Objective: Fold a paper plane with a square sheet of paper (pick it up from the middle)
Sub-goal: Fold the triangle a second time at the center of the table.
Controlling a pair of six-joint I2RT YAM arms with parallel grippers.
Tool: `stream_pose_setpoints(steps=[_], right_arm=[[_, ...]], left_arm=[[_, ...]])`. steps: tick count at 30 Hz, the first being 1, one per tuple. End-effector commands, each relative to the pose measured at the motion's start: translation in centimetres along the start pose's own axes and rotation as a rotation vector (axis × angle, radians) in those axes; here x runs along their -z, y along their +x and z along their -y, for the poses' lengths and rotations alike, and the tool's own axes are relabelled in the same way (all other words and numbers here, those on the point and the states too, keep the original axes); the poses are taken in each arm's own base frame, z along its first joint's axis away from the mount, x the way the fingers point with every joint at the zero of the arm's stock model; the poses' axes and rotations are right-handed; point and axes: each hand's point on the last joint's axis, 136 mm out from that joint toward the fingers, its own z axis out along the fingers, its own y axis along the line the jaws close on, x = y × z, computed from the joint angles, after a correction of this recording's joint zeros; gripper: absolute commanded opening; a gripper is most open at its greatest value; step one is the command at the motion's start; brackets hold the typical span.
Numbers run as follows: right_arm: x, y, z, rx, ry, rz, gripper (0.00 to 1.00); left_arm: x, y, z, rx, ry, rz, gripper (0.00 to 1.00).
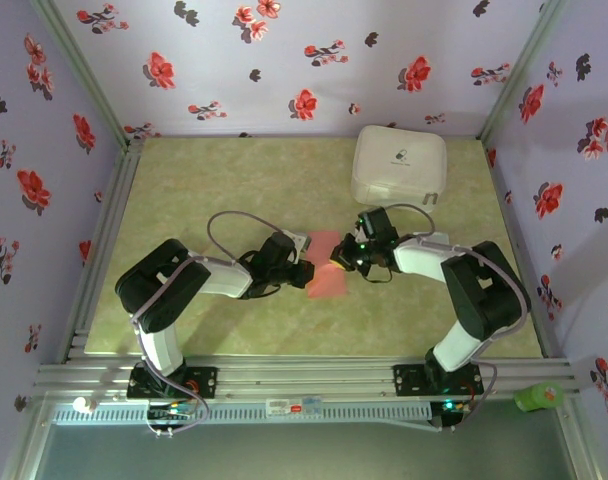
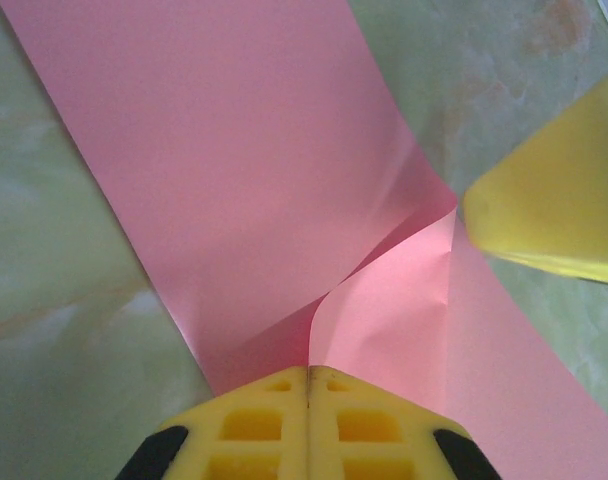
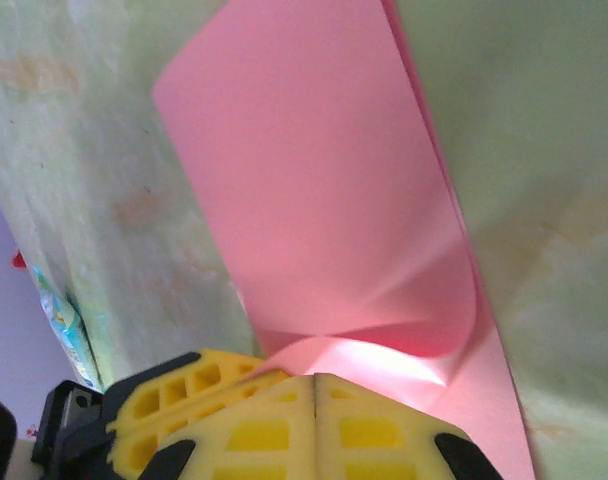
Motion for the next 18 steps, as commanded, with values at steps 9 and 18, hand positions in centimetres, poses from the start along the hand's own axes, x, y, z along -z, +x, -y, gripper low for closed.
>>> stream_pose_setpoints(steps=[9, 18], right_arm=[[-1.6, -0.7, 6.0, -0.135, 0.097, 0.035, 0.00], [-0.1, -2.4, 5.4, -0.139, 0.107, 0.095, 0.00]], left_arm=[[-0.3, 1.7, -1.4, -0.012, -0.045, -0.071, 0.00], [-0.2, 1.7, -1.4, -0.013, -0.048, -0.076, 0.00]])
